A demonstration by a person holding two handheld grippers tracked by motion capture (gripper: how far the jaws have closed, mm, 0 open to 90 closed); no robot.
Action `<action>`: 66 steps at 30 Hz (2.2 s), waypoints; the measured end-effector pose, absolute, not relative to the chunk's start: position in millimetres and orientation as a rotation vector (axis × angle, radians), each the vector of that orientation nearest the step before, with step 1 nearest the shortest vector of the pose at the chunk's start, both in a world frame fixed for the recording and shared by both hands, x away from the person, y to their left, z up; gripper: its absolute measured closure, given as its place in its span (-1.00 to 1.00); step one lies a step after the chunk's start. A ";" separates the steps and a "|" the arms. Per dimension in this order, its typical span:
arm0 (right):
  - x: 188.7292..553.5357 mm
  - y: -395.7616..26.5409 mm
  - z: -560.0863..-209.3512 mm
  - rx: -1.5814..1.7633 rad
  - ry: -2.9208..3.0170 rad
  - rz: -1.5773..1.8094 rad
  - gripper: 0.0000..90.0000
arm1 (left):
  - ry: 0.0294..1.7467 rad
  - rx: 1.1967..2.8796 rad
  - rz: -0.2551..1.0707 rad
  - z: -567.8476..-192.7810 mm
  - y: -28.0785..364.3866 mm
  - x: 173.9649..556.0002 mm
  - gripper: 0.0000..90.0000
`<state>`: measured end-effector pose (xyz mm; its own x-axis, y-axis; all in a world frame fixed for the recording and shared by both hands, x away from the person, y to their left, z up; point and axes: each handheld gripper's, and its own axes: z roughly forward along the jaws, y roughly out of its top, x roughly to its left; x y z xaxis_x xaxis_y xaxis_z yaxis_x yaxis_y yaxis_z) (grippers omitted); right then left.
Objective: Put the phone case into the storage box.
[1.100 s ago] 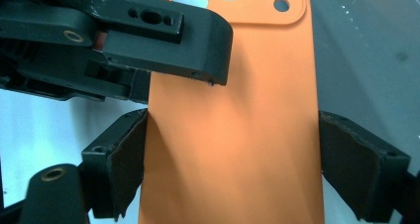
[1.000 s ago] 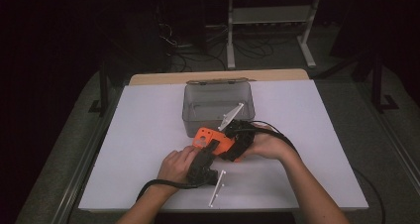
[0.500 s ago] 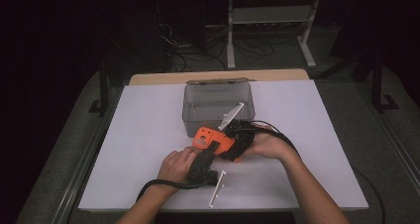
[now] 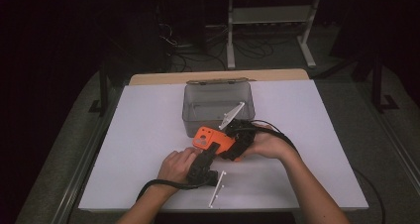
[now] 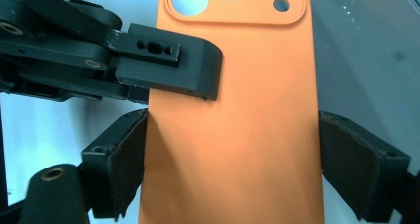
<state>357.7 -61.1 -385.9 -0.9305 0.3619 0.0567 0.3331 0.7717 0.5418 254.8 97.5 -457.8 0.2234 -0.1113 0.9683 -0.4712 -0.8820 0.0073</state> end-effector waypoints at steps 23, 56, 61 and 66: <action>362.1 -63.8 -387.0 0.605 2.948 0.918 -0.65 | -0.591 2.214 1.689 -455.8 99.2 254.0 0.76; 358.2 -76.2 -378.7 0.577 2.915 1.027 -0.71 | -0.540 2.246 1.610 -452.7 101.7 256.5 0.78; 357.6 -84.1 -374.9 0.598 2.892 1.052 -0.71 | -0.529 2.251 1.601 -452.2 102.7 257.1 0.78; 356.4 -93.4 -372.8 0.623 2.867 1.067 -0.71 | -0.525 2.254 1.597 -451.6 103.7 257.4 0.78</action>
